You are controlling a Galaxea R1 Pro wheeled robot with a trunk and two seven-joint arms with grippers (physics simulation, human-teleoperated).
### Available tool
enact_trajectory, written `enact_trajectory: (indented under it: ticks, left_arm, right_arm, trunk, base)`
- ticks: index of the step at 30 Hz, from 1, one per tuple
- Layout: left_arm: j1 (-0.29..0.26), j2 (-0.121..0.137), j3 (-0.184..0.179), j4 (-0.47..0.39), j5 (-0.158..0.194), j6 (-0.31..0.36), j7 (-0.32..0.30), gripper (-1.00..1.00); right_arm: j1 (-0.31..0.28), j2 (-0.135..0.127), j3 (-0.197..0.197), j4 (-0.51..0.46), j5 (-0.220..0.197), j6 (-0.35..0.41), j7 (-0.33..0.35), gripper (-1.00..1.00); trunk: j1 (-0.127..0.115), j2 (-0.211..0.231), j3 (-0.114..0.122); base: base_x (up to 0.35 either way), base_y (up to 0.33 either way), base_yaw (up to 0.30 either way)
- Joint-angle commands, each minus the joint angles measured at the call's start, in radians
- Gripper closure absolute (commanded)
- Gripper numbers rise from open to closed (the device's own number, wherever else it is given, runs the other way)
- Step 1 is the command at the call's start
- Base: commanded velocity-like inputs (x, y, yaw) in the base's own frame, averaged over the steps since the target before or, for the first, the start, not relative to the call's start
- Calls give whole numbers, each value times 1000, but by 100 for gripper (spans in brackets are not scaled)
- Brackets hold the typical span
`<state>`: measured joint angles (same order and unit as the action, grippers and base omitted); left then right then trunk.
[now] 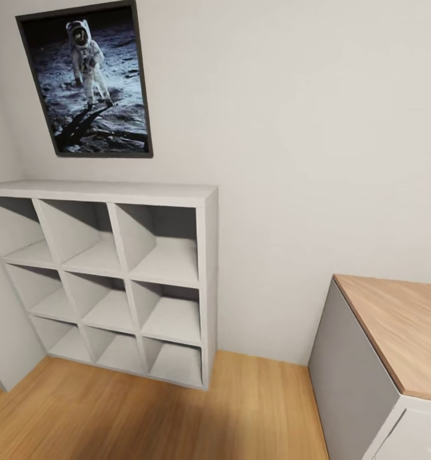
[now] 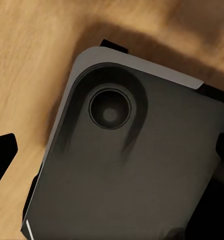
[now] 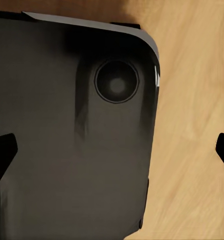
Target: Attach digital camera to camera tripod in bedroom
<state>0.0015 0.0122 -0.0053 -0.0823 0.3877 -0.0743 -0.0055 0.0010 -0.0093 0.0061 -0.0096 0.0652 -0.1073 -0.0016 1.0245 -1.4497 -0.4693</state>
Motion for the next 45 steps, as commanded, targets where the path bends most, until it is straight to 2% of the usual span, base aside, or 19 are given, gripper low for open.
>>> enact_trajectory:
  ticks: [1,19,45]
  left_arm:
    - [0,0,-1,-1,5,-2,-1,-100]
    - [0,0,7,-1,9,-5,0,-100]
    - [0,0,12,-2,13,-7,2,-100]
  right_arm:
    - [0,0,0,-1,7,-2,0,-100]
    - [0,3,-2,-1,7,1,0,-100]
    - [0,2,-2,-2,7,-3,-1,-100]
  trunk:
    - [1,0,-1]
    - [1,0,-1]
    - [1,0,-1]
  base:
    - [292,-131,0]
    - [251,-117,29]
    - [10,-5,260]
